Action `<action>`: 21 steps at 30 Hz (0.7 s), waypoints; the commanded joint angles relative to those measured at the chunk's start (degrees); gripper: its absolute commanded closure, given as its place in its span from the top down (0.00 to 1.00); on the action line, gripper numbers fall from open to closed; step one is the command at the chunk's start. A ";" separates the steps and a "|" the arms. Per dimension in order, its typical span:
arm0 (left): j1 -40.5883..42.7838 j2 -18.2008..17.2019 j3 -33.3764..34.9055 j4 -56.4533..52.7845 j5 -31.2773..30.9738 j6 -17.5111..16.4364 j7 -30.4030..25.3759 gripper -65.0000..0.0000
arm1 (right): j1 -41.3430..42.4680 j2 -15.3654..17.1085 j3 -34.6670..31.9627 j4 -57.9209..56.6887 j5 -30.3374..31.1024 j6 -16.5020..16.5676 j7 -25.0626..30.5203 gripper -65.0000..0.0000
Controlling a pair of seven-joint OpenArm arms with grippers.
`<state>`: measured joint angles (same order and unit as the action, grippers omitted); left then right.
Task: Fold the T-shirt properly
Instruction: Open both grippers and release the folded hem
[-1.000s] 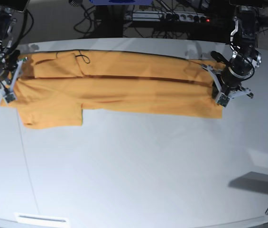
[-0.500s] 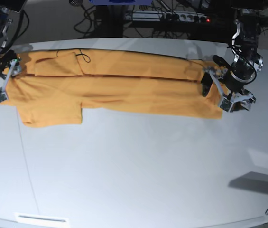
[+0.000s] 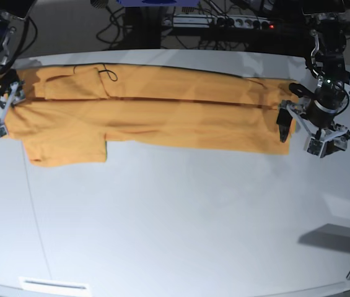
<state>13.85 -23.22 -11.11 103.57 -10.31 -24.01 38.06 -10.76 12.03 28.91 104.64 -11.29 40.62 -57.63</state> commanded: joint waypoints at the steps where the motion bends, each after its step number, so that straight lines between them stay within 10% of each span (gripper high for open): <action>1: -0.44 -0.82 -0.36 2.15 -0.20 0.49 -1.36 0.98 | 1.67 1.02 0.50 1.16 -3.17 -0.62 0.35 0.87; 21: -0.35 3.31 0.08 5.84 -0.11 0.49 -1.36 0.97 | 4.65 -1.44 0.24 1.78 -12.93 -0.62 2.81 0.88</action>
<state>13.98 -19.22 -10.72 108.27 -10.31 -24.01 37.98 -6.79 9.78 28.86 105.54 -23.68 40.49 -55.02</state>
